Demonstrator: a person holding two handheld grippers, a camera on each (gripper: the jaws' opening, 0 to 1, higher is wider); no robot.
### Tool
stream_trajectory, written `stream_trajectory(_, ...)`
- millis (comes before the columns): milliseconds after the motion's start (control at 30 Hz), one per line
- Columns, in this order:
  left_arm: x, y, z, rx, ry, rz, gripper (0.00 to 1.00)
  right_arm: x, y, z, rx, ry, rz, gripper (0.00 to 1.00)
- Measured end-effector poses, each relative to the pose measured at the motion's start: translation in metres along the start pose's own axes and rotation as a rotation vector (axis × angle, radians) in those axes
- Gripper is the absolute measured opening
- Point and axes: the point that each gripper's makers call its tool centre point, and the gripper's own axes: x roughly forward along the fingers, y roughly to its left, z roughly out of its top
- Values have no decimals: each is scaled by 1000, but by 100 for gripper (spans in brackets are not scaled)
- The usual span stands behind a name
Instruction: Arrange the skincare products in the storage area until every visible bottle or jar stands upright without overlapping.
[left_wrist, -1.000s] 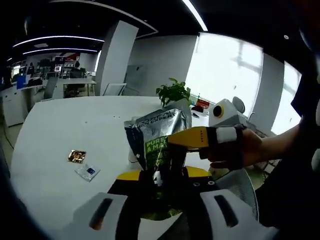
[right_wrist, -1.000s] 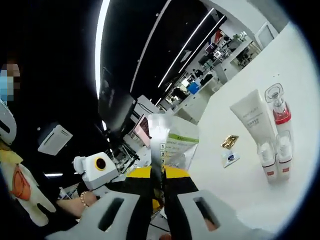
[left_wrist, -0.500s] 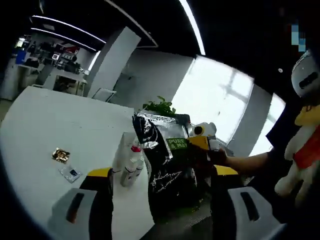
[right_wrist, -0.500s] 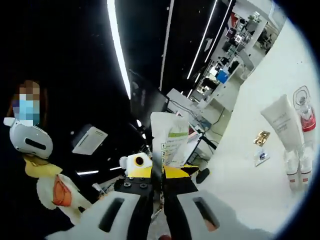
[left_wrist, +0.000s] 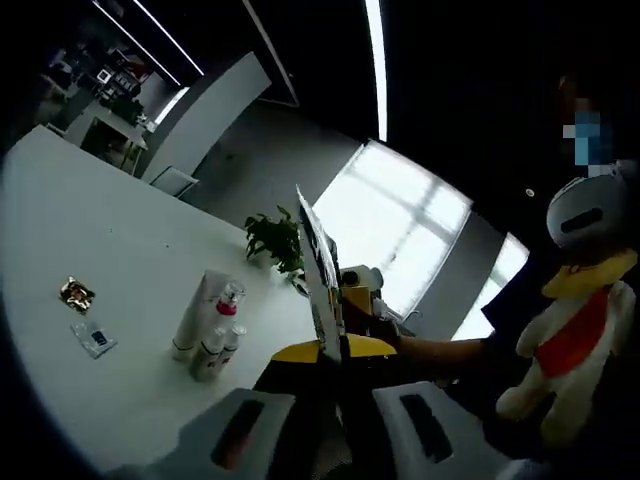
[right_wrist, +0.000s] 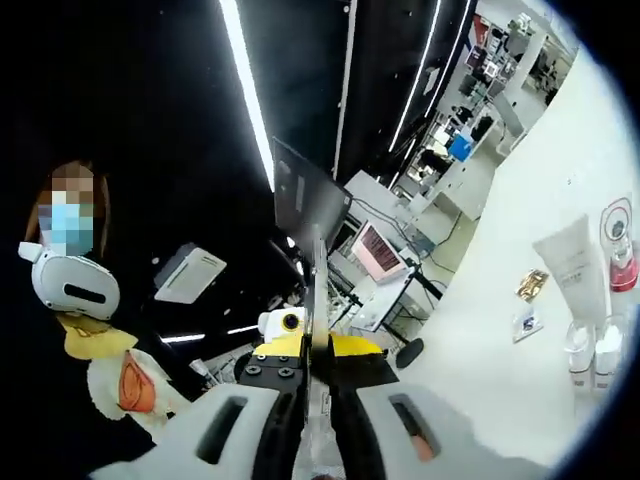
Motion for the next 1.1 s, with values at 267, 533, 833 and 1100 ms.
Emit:
stream_trajectory(267, 6, -6, 4, -135, -85, -12, 2, 8, -10, -8, 16, -44, -34, 18)
stream_trajectory(533, 4, 15, 9, -122, -118, 102, 2, 14, -6, -10, 114, -110, -22, 3)
stream_trajectory(833, 7, 12, 3, -38, -54, 124, 4, 11, -6, -10, 105, -87, -69, 2)
stream_trajectory(1100, 8, 7, -20, -83, 12, 105, 7, 10, -10, -10, 98, -91, -104, 2)
